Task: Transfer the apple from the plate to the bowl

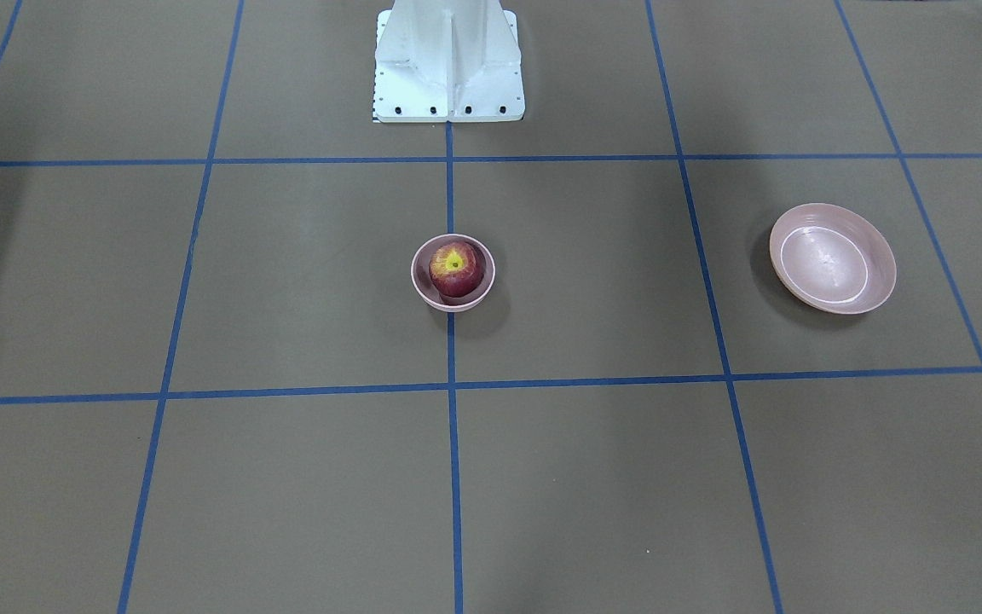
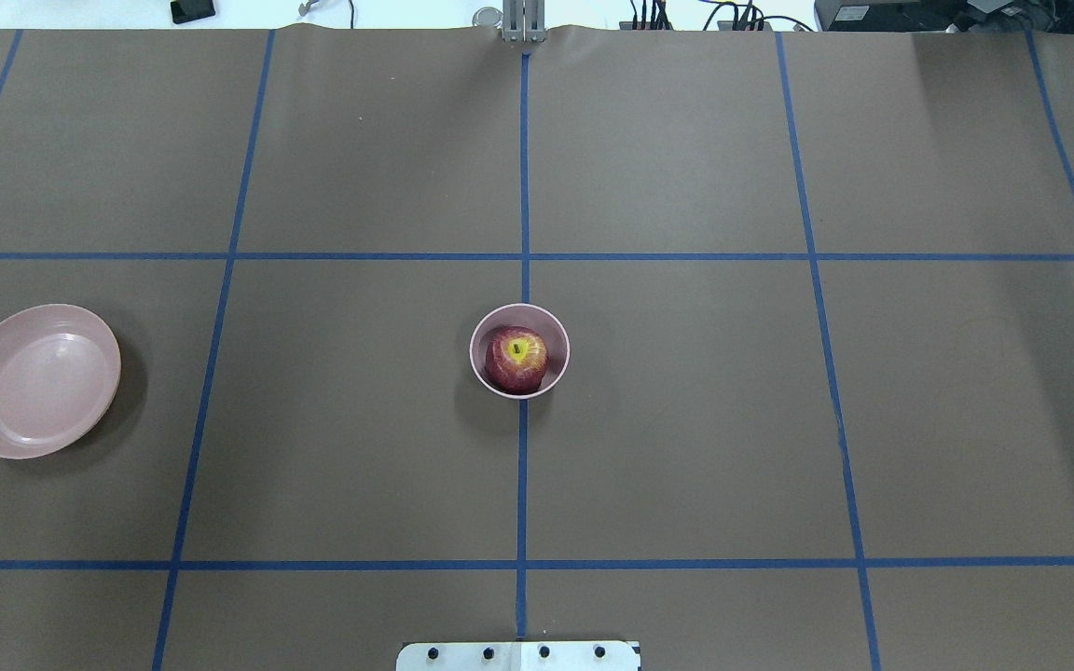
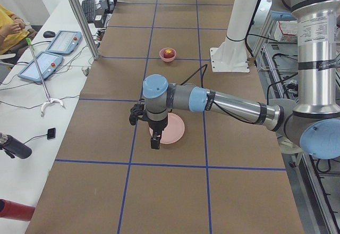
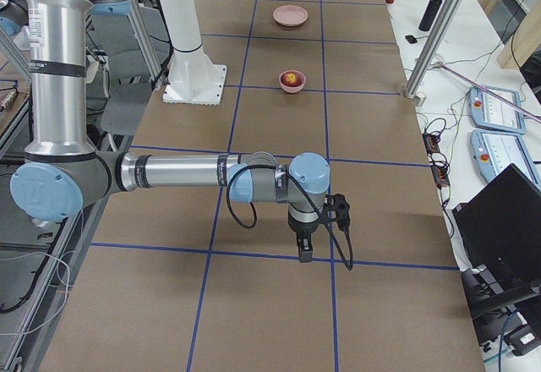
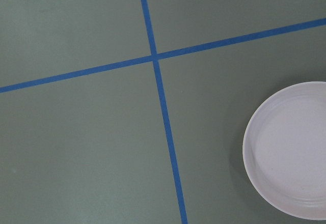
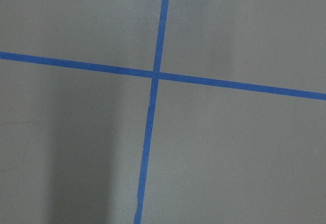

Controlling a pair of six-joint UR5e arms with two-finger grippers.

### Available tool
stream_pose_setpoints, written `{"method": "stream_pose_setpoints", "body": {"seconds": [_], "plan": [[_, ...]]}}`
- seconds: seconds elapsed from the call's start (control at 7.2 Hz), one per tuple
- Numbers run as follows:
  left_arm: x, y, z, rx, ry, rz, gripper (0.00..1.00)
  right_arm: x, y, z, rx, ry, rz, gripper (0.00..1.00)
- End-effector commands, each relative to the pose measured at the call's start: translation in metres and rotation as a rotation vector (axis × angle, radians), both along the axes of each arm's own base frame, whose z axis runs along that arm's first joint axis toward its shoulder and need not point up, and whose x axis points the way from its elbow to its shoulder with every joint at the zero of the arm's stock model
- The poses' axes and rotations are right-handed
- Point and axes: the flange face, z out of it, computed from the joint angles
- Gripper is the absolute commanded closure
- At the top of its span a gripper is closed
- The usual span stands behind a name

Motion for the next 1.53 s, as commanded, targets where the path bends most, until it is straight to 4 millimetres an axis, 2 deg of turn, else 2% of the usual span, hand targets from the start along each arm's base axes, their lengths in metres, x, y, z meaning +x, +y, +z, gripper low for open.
{"method": "stream_pose_setpoints", "body": {"seconds": [0.0, 0.69, 0.83, 0.97, 1.39], "plan": [[-0.02, 0.014, 0.022, 0.022, 0.05, 0.028, 0.02, 0.0, 0.001, 0.001, -0.003, -0.001, 0.0, 0.0], [-0.019, -0.002, 0.004, 0.14, 0.045, 0.034, 0.02, 0.0, 0.002, 0.001, -0.003, -0.002, 0.0, 0.0], [-0.019, 0.001, 0.021, 0.106, 0.045, 0.034, 0.02, 0.0, 0.002, 0.0, -0.001, -0.005, 0.0, 0.0], [-0.019, 0.003, 0.03, 0.087, 0.045, 0.033, 0.02, 0.0, 0.002, 0.001, -0.003, -0.005, 0.0, 0.0], [-0.019, 0.002, 0.029, 0.084, 0.044, 0.029, 0.02, -0.002, 0.003, -0.001, -0.002, -0.022, 0.0, 0.0]]}}
